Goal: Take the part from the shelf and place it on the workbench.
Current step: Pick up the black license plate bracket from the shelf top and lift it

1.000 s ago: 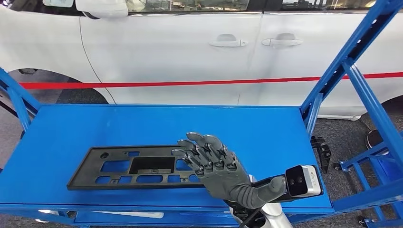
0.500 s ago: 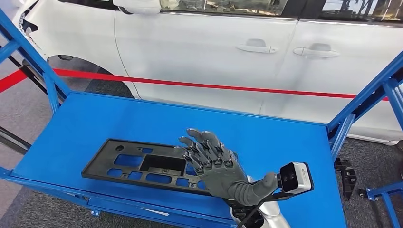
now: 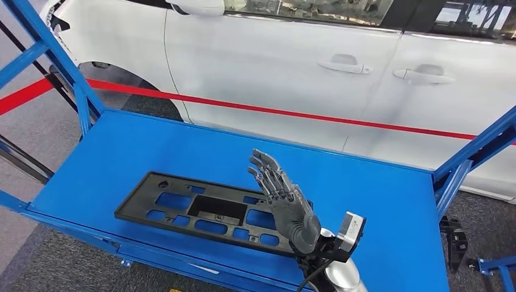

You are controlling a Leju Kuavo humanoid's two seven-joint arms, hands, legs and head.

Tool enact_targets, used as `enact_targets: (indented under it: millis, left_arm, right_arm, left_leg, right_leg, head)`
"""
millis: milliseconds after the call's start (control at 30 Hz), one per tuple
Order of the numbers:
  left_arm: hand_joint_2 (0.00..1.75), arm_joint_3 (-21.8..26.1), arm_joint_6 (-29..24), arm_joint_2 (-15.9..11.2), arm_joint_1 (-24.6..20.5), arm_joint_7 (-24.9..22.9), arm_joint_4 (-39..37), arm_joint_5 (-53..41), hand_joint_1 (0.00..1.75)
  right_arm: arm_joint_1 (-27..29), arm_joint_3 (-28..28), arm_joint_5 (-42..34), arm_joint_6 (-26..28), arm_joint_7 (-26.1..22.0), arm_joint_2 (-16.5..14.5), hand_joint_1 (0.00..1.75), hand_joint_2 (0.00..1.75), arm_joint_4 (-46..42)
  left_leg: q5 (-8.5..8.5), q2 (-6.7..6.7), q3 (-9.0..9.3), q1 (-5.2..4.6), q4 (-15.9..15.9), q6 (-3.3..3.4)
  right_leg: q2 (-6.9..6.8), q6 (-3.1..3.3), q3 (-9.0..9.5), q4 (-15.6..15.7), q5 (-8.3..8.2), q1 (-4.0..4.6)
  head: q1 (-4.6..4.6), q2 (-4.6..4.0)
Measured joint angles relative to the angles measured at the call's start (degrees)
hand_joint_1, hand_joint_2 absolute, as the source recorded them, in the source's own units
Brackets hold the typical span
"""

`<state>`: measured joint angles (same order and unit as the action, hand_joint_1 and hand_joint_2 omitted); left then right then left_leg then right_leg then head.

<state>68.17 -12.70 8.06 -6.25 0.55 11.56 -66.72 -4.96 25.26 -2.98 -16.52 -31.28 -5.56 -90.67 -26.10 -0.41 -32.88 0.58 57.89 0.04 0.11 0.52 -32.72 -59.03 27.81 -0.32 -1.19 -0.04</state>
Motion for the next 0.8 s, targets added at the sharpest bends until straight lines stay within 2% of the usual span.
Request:
enact_targets:
  millis: [67, 100, 167, 200, 233, 267, 333, 367, 400, 500, 567, 600, 667, 700, 733, 767, 800]
  left_arm:
    - [0.00, 0.00, 0.04, -0.09, -0.03, -0.59, 0.00, -0.26, 0.00]
    - [0.00, 0.00, 0.06, -0.09, -0.08, -1.00, 0.00, -0.37, 0.00]
    - [0.00, 0.00, 0.20, -0.04, -0.11, -1.73, -0.01, -0.58, 0.00]
    - [0.00, 0.00, 0.31, 0.01, -0.04, -1.95, -0.02, -0.64, 0.00]
    - [0.00, 0.00, 0.43, 0.07, 0.05, -2.07, -0.02, -0.69, 0.00]
    - [0.00, 0.00, 0.54, 0.16, 0.11, -2.10, -0.02, -0.74, 0.00]
    - [0.00, 0.00, 0.69, 0.30, 0.14, -2.08, -0.02, -0.83, 0.00]
    - [0.00, 0.00, 0.73, 0.36, 0.10, -2.06, -0.02, -0.87, 0.00]
    - [0.00, 0.00, 0.74, 0.38, 0.07, -2.05, -0.01, -0.89, 0.00]
    - [0.00, 0.00, 0.77, 0.37, 0.03, -2.04, 0.00, -0.91, 0.00]
    - [0.00, 0.00, 0.78, 0.36, 0.00, -2.04, 0.00, -0.92, 0.00]
    - [0.00, 0.00, 0.78, 0.36, 0.00, -2.04, 0.00, -0.93, 0.00]
    - [0.00, 0.00, 0.79, 0.36, 0.05, -2.03, 0.00, -0.95, 0.00]
    - [0.00, 0.00, 0.79, 0.37, 0.11, -2.00, 0.00, -0.95, 0.00]
    - [0.00, 0.00, 0.79, 0.37, 0.17, -1.87, 0.00, -0.93, 0.00]
    - [0.00, 0.00, 0.79, 0.36, 0.21, -1.69, 0.00, -0.91, 0.00]
    - [0.00, 0.00, 0.79, 0.34, 0.22, -1.48, 0.00, -0.88, 0.00]
  right_arm:
    - [0.72, -0.63, 0.32, 2.28, 0.90, -0.01, 0.00, 1.31, -0.57]
    - [1.04, -0.95, 0.38, 3.30, 1.39, 0.00, 0.00, 1.75, -0.78]
    - [2.04, -1.52, 0.38, 5.16, 2.22, 0.13, 0.00, 1.75, -0.99]
    - [2.60, -1.72, 0.42, 5.89, 2.41, 0.27, 0.00, 1.75, -1.00]
    - [3.05, -1.86, 0.48, 6.52, 2.44, 0.44, 0.00, 1.75, -1.00]
    - [3.33, -1.93, 0.61, 6.99, 2.44, 0.62, 0.00, 1.75, -1.00]
    - [3.52, -1.98, 0.90, 7.55, 2.43, 0.87, 0.00, 1.75, -1.04]
    - [3.60, -1.99, 1.01, 7.70, 2.44, 0.96, 0.00, 1.75, -1.09]
    - [3.73, -2.00, 1.09, 7.87, 2.47, 1.02, 0.00, 1.75, -1.15]
    - [4.04, -2.00, 1.18, 8.28, 2.84, 1.20, 0.00, 1.75, -1.48]
    - [4.06, -2.01, 1.20, 8.28, 3.03, 1.23, 0.00, 1.75, -1.78]
    - [4.08, -2.01, 1.21, 8.26, 3.05, 1.24, 0.00, 1.75, -1.88]
    - [4.18, -2.00, 1.18, 8.34, 3.18, 1.28, 0.00, 1.75, -1.96]
    - [4.26, -2.00, 1.15, 8.56, 3.38, 1.33, 0.00, 1.75, -1.96]
    - [4.36, -1.97, 1.35, 9.04, 3.72, 1.39, 0.00, 1.75, -1.97]
    - [4.49, -1.89, 1.83, 9.73, 4.07, 1.45, 0.00, 1.75, -2.00]
    - [4.66, -1.73, 2.70, 10.60, 4.35, 1.53, 0.00, 1.75, -2.10]
  left_leg:
    - [0.38, 0.11, 0.41, 0.29, -0.76, 0.63]
    - [0.49, 0.18, 0.56, 0.39, -0.98, 0.85]
    - [0.47, 0.20, 0.57, 0.38, -1.02, 1.06]
    - [0.43, 0.18, 0.59, 0.38, -0.99, 1.07]
    - [0.38, 0.15, 0.61, 0.40, -0.94, 1.02]
    - [0.30, 0.11, 0.66, 0.43, -0.85, 0.91]
    - [0.01, 0.04, 0.76, 0.44, -0.56, 0.47]
    - [-0.16, 0.00, 0.74, 0.36, -0.36, 0.15]
    - [-0.30, -0.02, 0.71, 0.26, -0.21, -0.19]
    - [-0.48, -0.02, 0.68, 0.34, -0.19, -1.24]
    - [-2.04, 0.05, -0.12, 0.52, 1.85, -1.77]
    - [-3.68, 0.08, -1.30, 0.57, 4.55, -1.92]
    - [-7.30, 0.09, -4.74, 0.58, 12.14, -2.09]
    - [-8.20, 0.10, -6.11, 0.58, 15.07, -2.09]
    - [-8.02, 0.10, -6.64, 0.57, 16.15, -2.00]
    - [-6.74, 0.10, -6.06, 0.55, 14.94, -1.79]
    - [-4.71, 0.10, -4.50, 0.48, 11.71, -1.46]
  right_leg:
    - [0.01, -0.61, -0.88, -2.17, 1.58, -0.02]
    - [0.01, -0.84, -2.15, -4.89, 3.16, -0.10]
    - [0.02, -1.20, -5.77, -12.04, 6.33, -0.24]
    - [0.01, -1.36, -7.08, -14.43, 6.83, -0.37]
    - [-0.01, -1.49, -7.49, -14.88, 6.22, -0.53]
    - [-0.02, -1.57, -6.78, -13.12, 4.60, -0.71]
    - [-0.04, -1.56, -3.32, -5.79, 0.83, -0.94]
    - [0.02, -1.37, -1.91, -2.77, -0.27, -0.90]
    - [0.08, -1.13, -1.10, -0.94, -0.70, -0.82]
    - [0.22, -0.02, -0.99, -0.22, -0.77, -0.57]
    - [0.15, 0.76, -0.87, 0.03, -0.92, -0.69]
    - [0.06, 1.05, -0.80, 0.12, -0.94, -0.73]
    - [-0.09, 1.40, -0.79, 0.10, -0.86, -0.52]
    - [-0.12, 1.47, -0.77, 0.09, -0.83, -0.38]
    - [-0.11, 1.53, -0.72, 0.08, -0.80, -0.23]
    - [-0.09, 1.56, -0.62, 0.07, -0.77, -0.09]
    - [-0.06, 1.58, -0.46, 0.07, -0.71, 0.03]
  head:
    - [0.05, 0.00]
    - [0.09, 0.00]
    - [0.14, 0.00]
    - [0.14, -0.01]
    - [0.14, -0.01]
    - [0.15, -0.01]
    - [0.15, 0.00]
    - [0.14, 0.00]
    - [0.11, 0.00]
    - [0.06, 0.00]
    - [0.03, 0.00]
    - [0.00, 0.00]
    - [-0.02, 0.00]
    - [-0.01, 0.00]
    - [-0.01, 0.00]
    - [-0.01, 0.00]
    - [-0.01, 0.00]
